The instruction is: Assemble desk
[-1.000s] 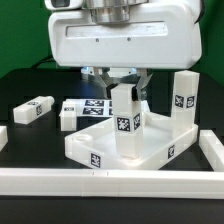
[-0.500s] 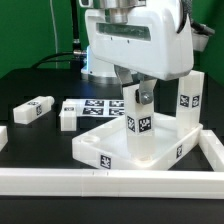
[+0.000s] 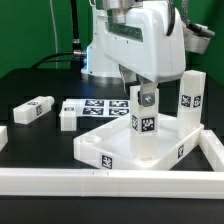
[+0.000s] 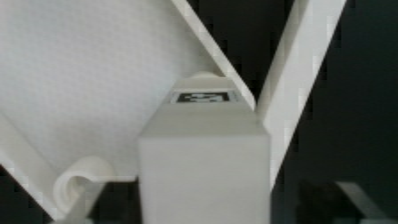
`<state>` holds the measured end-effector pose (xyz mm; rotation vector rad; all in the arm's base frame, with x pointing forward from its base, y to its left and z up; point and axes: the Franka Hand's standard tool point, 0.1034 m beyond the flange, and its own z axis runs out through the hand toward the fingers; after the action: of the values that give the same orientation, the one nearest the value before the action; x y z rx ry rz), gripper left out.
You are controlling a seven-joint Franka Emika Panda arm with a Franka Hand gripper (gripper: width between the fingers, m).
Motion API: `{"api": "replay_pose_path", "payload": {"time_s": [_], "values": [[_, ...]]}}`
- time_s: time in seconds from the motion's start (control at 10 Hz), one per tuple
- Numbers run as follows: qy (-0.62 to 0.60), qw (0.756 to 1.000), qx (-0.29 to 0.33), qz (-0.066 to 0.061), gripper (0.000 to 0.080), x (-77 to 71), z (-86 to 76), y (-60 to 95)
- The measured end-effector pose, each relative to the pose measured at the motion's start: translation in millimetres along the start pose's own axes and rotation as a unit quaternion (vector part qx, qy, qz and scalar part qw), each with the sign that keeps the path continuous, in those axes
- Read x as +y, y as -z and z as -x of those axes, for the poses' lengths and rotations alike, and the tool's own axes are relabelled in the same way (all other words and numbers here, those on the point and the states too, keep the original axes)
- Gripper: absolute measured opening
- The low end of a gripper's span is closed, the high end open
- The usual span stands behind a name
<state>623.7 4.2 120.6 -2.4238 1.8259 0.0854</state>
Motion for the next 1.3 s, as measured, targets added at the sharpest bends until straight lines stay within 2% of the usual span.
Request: {"api": "replay_pose_path", "payload": {"time_s": [0.1, 0.2, 0.4, 0.6, 1.1, 1.3], "values": [[0.021, 1.0, 0.0, 0.0, 0.0493, 0.0, -0.1, 0.0], [0.047, 0.999, 0.0, 0.0, 0.062, 0.0, -0.5, 0.2], [0.142, 0.99, 0.002, 0.001, 0.0641, -0.6, 1.7, -0.1], [0.243, 0.97, 0.001, 0.001, 0.0648, -2.0, 7.7, -1.1], [0.447, 0.894, 0.003, 0.002, 0.0649, -4.3, 13.3, -3.1], [0.532, 0.847, 0.018, 0.003, 0.0649, -7.9, 11.5, -1.9]]}}
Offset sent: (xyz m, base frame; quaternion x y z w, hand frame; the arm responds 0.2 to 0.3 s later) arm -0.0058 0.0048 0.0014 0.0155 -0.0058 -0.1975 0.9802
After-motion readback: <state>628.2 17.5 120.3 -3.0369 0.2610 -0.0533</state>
